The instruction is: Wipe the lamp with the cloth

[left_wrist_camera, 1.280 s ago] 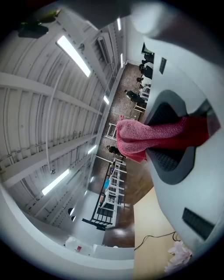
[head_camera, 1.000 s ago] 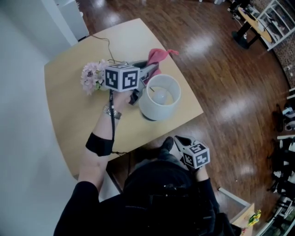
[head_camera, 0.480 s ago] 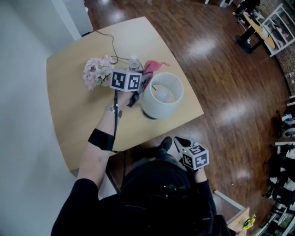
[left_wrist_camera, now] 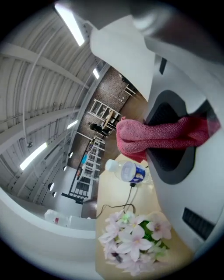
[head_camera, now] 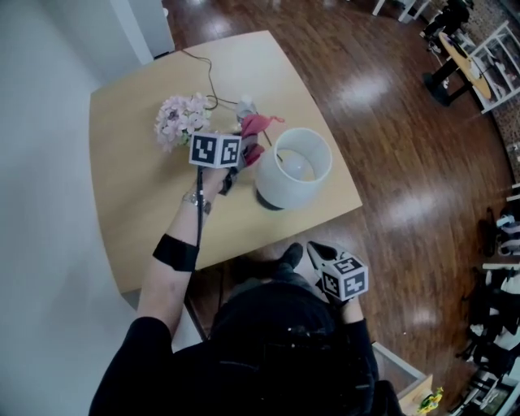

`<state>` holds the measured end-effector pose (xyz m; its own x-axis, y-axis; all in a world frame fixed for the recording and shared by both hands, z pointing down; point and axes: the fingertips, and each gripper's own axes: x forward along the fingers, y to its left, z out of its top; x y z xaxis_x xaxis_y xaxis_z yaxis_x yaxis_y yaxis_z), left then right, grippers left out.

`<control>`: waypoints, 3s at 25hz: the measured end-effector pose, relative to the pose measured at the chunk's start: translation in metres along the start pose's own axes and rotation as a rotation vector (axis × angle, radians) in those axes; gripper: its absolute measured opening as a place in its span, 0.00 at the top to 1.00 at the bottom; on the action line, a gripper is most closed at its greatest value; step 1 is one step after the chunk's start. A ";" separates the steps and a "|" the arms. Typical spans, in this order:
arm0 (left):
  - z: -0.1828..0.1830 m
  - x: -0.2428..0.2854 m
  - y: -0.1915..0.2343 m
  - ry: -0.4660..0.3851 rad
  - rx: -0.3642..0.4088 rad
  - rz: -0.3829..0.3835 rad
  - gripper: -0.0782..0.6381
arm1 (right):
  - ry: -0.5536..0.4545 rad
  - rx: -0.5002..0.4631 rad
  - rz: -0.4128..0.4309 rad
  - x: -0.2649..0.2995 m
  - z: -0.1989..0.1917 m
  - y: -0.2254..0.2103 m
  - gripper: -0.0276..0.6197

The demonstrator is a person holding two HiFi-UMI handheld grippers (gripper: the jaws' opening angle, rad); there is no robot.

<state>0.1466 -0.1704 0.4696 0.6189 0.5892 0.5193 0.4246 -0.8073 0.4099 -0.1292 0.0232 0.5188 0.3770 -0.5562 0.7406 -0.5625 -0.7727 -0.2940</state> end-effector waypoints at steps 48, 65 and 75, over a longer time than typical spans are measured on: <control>-0.043 -0.114 -0.039 -0.077 -0.034 0.161 0.72 | 0.245 -0.233 0.169 0.021 0.031 0.071 0.95; -0.029 -0.093 -0.088 -0.094 -0.020 0.093 0.72 | 0.222 -0.252 0.225 0.028 0.035 0.093 0.95; -0.100 -0.067 -0.055 0.024 -0.090 0.148 0.72 | 0.228 -0.236 0.214 0.029 0.029 0.085 0.95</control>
<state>0.0156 -0.1626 0.4869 0.6537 0.4659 0.5963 0.2690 -0.8796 0.3923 -0.1445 -0.0676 0.4978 0.0748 -0.5947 0.8005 -0.7746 -0.5402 -0.3290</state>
